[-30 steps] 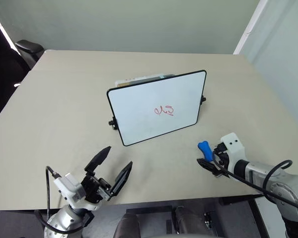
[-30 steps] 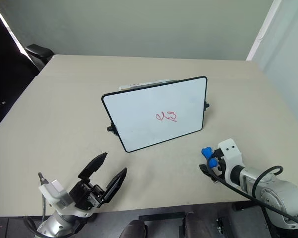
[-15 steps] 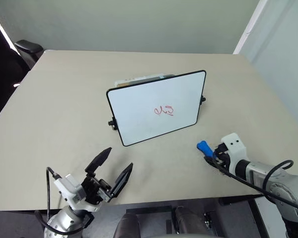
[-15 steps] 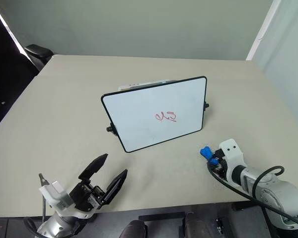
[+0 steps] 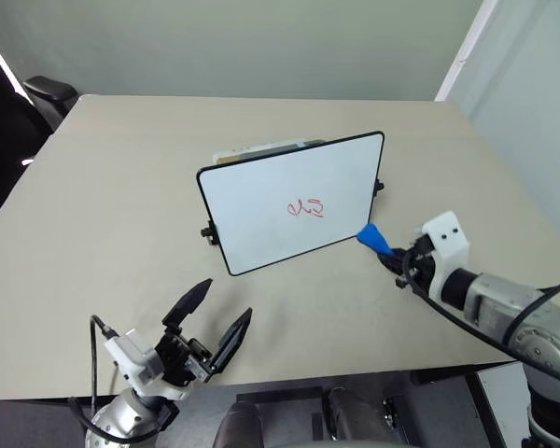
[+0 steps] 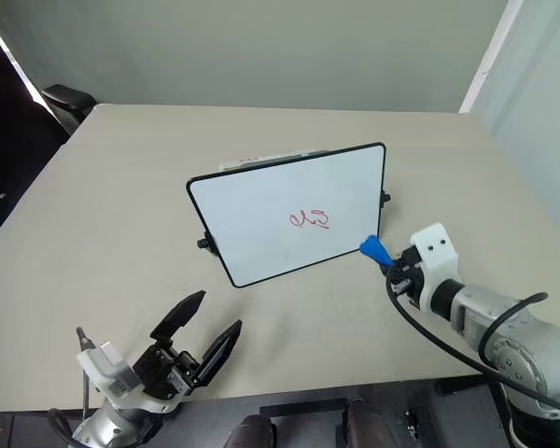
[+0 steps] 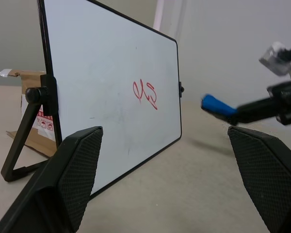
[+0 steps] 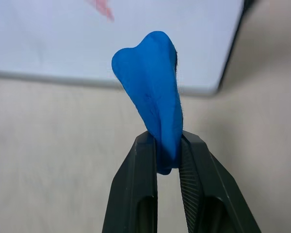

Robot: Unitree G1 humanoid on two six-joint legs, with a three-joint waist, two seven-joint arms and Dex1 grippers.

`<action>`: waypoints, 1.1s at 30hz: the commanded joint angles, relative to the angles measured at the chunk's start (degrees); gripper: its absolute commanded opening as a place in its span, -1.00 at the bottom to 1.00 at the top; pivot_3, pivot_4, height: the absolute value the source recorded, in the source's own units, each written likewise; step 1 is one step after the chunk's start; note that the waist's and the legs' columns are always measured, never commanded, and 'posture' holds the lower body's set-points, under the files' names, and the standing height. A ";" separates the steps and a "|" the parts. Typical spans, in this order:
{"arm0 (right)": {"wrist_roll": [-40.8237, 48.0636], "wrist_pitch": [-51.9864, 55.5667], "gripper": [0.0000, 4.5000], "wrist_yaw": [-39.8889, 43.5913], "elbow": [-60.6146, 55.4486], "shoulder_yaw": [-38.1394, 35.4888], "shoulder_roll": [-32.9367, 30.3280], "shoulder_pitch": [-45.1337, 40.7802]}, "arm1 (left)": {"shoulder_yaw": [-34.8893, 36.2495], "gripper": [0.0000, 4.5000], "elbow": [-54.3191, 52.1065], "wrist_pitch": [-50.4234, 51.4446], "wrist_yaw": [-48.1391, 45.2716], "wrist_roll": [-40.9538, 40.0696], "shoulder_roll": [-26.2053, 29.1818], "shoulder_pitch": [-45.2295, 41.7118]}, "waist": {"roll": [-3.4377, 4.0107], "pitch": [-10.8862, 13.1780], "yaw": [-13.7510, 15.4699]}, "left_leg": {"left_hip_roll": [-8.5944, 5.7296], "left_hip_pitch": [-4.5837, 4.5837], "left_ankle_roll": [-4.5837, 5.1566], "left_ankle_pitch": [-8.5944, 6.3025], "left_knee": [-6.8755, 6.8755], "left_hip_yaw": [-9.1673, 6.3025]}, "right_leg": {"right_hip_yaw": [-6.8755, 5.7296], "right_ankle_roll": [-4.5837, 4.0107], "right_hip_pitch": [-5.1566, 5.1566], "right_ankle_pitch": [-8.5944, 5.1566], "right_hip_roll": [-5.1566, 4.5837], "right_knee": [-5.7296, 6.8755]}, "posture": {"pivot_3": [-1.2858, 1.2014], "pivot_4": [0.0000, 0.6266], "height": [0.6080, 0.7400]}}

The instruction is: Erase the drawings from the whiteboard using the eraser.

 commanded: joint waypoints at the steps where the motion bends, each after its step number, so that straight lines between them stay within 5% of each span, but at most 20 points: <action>1: -2.53 -2.97 -0.86 -0.14 1.90 4.02 0.19 -4.46 | -0.30 1.00 -1.66 -0.18 -0.32 0.20 0.06 0.03 | -0.01 -0.01 0.01 | 0.00 0.00 0.00 0.00 0.00 -0.02 | 0.00 0.01 0.00 0.00 0.00 0.00 | 0.03 -0.52 1.00; 10: -11.60 -13.11 -0.86 1.30 11.65 15.46 2.75 -11.69 | -0.17 1.00 -1.97 0.01 -0.04 0.20 0.05 -0.12 | 0.00 0.00 0.09 | 0.00 -0.04 -0.02 0.01 -0.01 -0.07 | 0.00 0.35 -0.10 0.19 -0.07 -0.01 | 0.03 -0.52 1.00; 21: -16.09 -19.36 -0.86 4.68 16.76 19.41 5.69 -17.00 | 1.04 1.00 -1.58 0.31 -0.18 -0.43 0.31 -0.52 | 0.01 0.01 -0.09 | 0.00 -0.02 -0.21 0.12 0.03 -0.08 | 0.00 0.68 -0.14 0.39 -0.08 0.00 | 0.03 -0.52 1.00; 33: -20.72 -18.10 -0.86 6.51 22.11 23.30 5.09 -12.56 | 1.01 1.00 -1.89 0.17 -0.30 -0.35 -0.01 -0.03 | 0.01 0.01 -0.07 | 0.00 -0.03 -0.37 0.21 0.03 -0.09 | 0.00 0.68 -0.12 0.41 -0.12 -0.01 | 0.03 -0.52 1.00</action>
